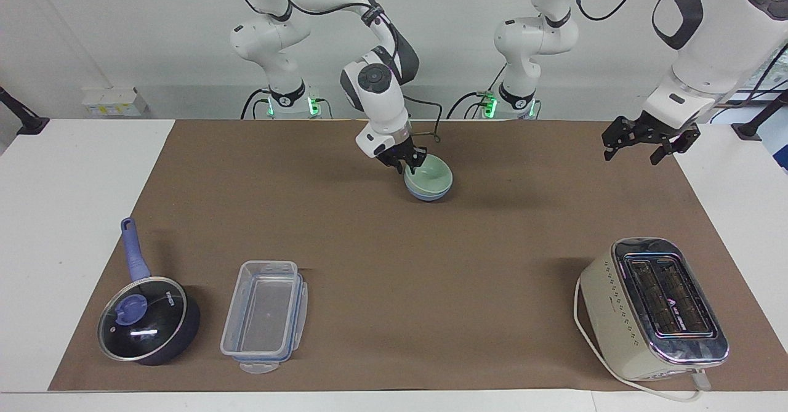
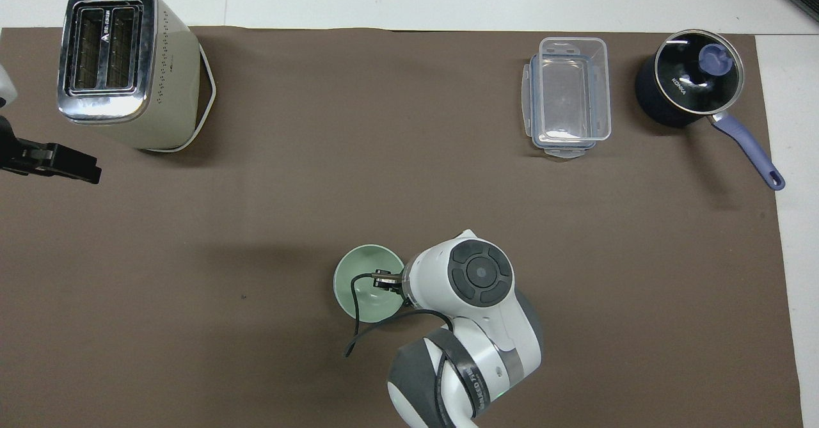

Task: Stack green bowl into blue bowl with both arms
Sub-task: 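Open the right gripper and release the green bowl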

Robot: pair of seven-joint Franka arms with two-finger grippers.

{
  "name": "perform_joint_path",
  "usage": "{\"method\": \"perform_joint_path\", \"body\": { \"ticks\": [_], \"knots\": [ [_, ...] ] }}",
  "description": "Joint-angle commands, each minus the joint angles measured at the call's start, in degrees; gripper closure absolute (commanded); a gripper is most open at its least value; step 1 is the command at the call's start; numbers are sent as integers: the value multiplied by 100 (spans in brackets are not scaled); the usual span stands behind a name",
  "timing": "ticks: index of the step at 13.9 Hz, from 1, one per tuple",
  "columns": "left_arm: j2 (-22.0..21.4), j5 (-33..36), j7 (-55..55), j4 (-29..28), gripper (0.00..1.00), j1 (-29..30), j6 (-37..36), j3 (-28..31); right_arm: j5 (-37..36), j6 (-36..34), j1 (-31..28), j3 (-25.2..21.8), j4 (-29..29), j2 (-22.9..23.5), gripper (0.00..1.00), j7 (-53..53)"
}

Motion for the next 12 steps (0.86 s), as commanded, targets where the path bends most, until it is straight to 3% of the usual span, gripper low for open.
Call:
{"method": "perform_joint_path", "body": {
  "ticks": [1, 12],
  "knots": [
    [34, 13, -47, 83, 0, 66, -13, -49, -53, -41, -88, 19, 71, -94, 63, -88],
    [43, 13, -38, 83, 0, 66, -13, -49, -44, -200, -291, 10, 54, -218, 70, -246]
  ]
}}
